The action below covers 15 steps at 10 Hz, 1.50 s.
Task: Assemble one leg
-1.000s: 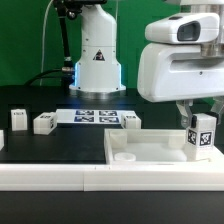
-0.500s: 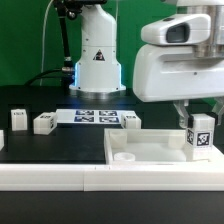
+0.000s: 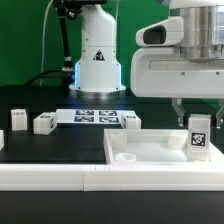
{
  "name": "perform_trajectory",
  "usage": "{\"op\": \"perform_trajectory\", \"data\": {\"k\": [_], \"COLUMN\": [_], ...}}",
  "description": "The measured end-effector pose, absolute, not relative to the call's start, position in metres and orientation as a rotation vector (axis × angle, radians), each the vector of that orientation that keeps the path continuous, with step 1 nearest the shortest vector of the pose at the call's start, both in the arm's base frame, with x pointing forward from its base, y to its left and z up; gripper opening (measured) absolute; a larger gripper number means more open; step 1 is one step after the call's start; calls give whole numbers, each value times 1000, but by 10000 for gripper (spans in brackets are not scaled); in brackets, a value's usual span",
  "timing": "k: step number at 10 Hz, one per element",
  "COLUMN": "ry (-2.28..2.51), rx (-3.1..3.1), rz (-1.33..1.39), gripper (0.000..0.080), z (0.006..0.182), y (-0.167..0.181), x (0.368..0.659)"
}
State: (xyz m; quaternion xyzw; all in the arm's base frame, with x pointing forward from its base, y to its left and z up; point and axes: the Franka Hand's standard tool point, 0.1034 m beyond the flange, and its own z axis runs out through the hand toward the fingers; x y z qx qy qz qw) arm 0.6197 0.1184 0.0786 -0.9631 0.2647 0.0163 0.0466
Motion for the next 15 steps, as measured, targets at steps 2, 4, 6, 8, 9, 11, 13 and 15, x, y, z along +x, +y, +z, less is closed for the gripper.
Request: {"op": "perform_trajectory", "data": {"k": [2, 4, 6, 8, 9, 11, 13, 15], "ry": [1117, 1356, 1617, 1743, 1793, 1782, 1650, 1396], "rx": [-2839, -2735, -2590, -2492, -2457, -2465, -2557, -2698], "rz": [48, 53, 56, 75, 77, 77, 79, 63], "gripper": [292, 292, 292, 292, 292, 478, 610, 637], "z": [78, 78, 78, 78, 78, 78, 79, 81], "y": [119, 120, 121, 121, 121, 121, 121, 119], "x": [621, 621, 622, 622, 622, 622, 622, 624]}}
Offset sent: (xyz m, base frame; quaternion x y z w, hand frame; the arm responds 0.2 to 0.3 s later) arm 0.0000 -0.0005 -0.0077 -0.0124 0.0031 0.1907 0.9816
